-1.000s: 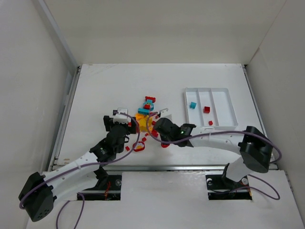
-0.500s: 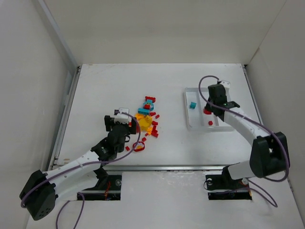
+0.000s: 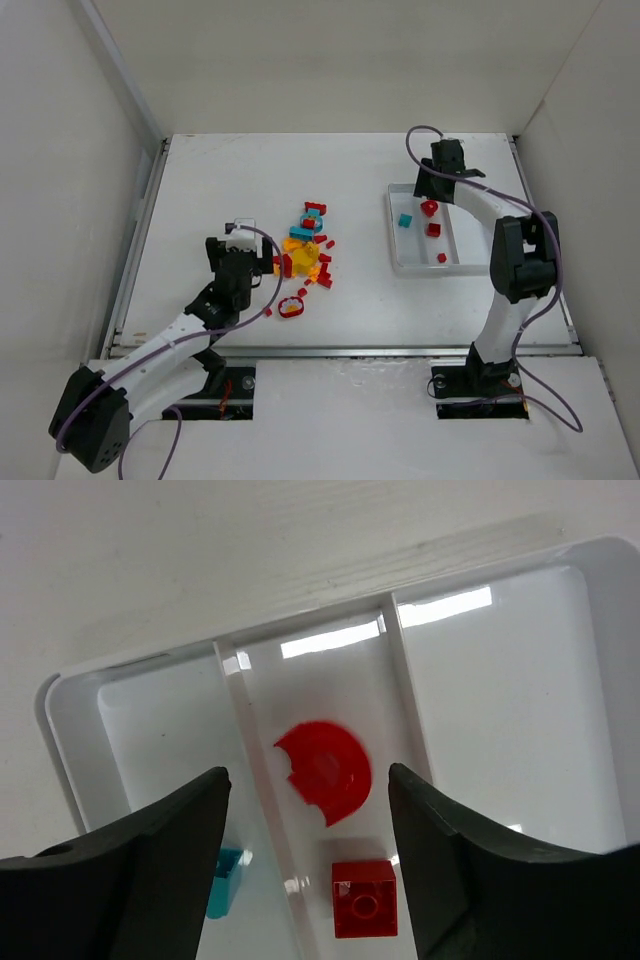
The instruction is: Sort the legos into containers by color
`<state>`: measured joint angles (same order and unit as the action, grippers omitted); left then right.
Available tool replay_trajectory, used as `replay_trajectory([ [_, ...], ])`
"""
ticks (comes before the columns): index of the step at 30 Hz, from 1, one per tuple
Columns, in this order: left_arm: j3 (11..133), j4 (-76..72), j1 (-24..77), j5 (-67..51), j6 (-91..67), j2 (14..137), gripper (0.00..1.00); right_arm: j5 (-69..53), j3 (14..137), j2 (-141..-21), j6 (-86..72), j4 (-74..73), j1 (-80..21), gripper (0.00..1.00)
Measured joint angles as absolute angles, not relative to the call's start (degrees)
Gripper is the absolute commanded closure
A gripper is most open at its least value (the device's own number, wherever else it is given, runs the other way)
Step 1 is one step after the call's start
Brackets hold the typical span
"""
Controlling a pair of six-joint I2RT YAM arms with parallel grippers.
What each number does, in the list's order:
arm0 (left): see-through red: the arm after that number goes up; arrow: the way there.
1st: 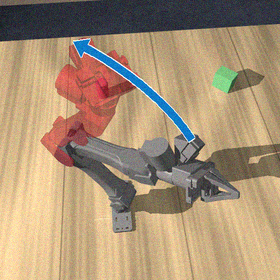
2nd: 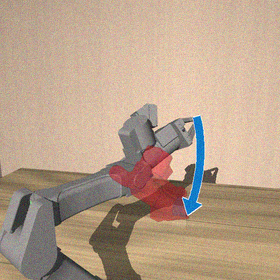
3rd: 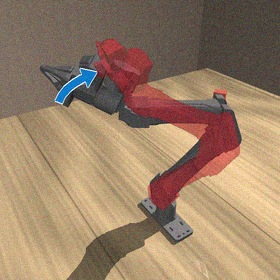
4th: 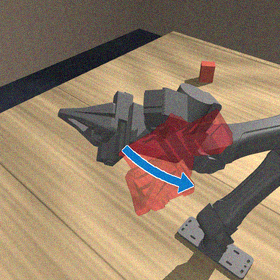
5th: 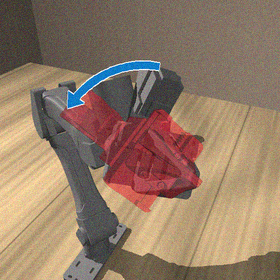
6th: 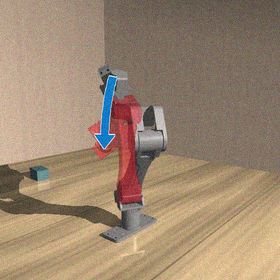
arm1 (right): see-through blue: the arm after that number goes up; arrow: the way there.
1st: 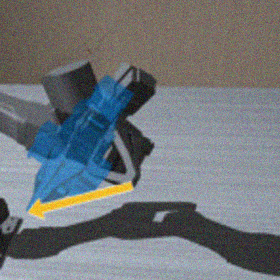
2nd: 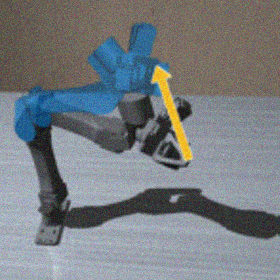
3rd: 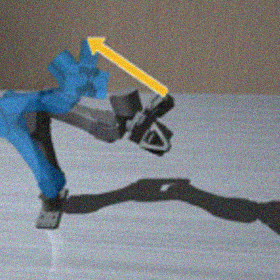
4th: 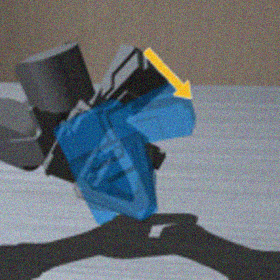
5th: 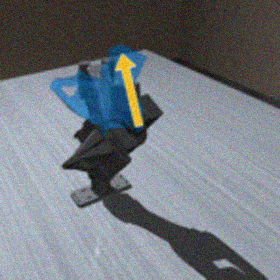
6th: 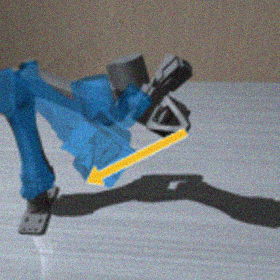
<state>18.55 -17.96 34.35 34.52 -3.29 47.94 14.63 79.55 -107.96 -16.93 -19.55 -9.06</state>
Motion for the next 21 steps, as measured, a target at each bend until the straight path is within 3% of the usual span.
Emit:
replay_trajectory([
  [6,21.04,-15.62,30.65,27.81,-1.96,51.42,0.08,12.97,80.86,-107.31,-12.99,-20.38,-9.06,0.27],
  [9,23.35,-15.38,28.42,24.01,-0.99,54.35,0.08,8.54,80.23,-105.16,-10.66,-19.20,-9.17,0.15],
  [10,24.08,-15.27,27.90,22.90,-0.38,55.18,0.08,6.79,79.88,-104.18,-9.85,-18.74,-9.50,0.06],
  [14,26.30,-15.00,27.53,18.46,3.09,56.99,0.06,2.92,78.85,-100.97,-6.26,-17.52,-15.53,0.06],
  [21,24.69,-17.61,27.53,14.44,7.33,54.94,0.06,-2.61,74.00,-101.62,-6.00,-16.29,-36.80,0.13],
])
